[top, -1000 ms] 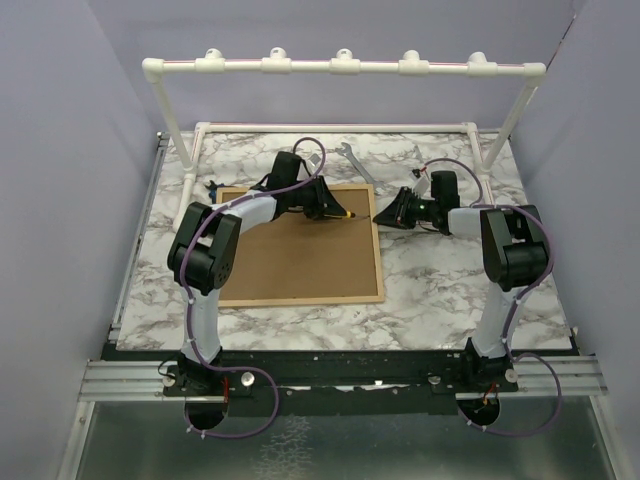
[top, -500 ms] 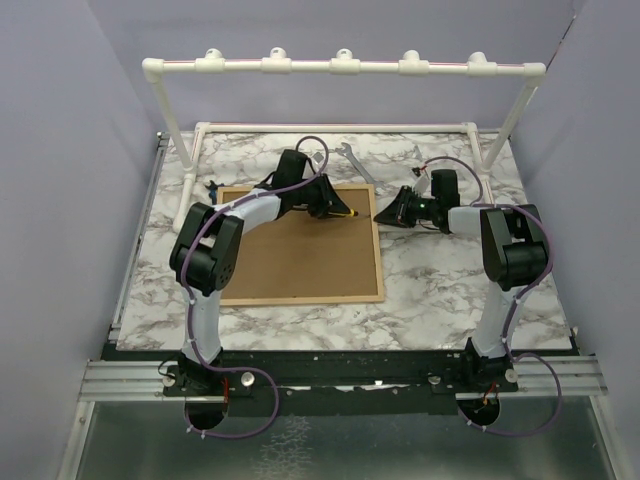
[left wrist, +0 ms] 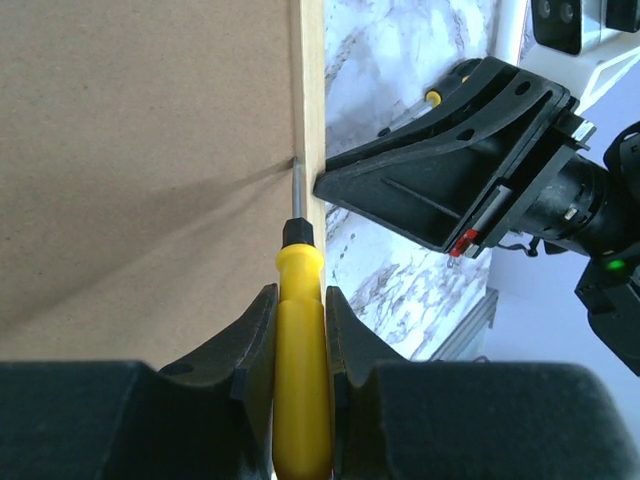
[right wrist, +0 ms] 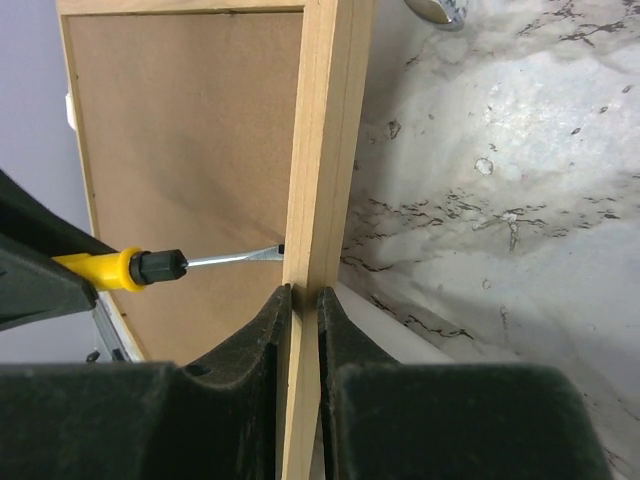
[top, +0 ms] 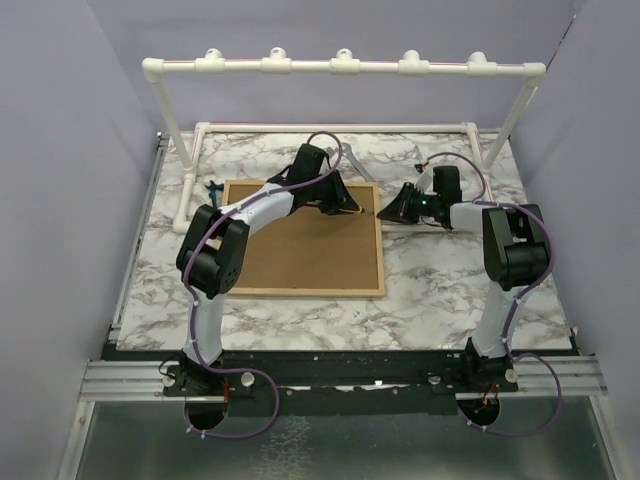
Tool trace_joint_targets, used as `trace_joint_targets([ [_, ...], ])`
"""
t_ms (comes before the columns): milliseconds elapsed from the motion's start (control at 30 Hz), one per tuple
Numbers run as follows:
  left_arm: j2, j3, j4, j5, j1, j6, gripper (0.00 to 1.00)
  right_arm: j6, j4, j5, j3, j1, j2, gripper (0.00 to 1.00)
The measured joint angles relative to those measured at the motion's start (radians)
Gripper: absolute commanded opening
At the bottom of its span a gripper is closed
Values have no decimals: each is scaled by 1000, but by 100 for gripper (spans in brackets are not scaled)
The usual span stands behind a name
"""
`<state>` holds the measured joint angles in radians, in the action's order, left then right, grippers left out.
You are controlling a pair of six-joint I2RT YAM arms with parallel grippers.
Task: Take the photo out of the frame
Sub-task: Release the photo frame item from the photo frame.
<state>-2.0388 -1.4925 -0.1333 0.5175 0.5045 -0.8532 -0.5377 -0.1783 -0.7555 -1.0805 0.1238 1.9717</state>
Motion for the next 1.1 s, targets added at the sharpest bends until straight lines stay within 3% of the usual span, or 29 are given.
trace_joint_targets([
  [367,-51,-245,-305,-250,117,112,0,89,113,52,-54,4,-7,15],
  [733,-231,-674,-685,-505,248,260,0,225,263,129,-134,43,-12,15],
  [1000,-267,-760,-784,-606,297,298,0,256,295,137,-142,65,-19,18],
  [1100,-271,-767,-789,-629,308,298,0,264,299,138,-142,68,-22,28],
])
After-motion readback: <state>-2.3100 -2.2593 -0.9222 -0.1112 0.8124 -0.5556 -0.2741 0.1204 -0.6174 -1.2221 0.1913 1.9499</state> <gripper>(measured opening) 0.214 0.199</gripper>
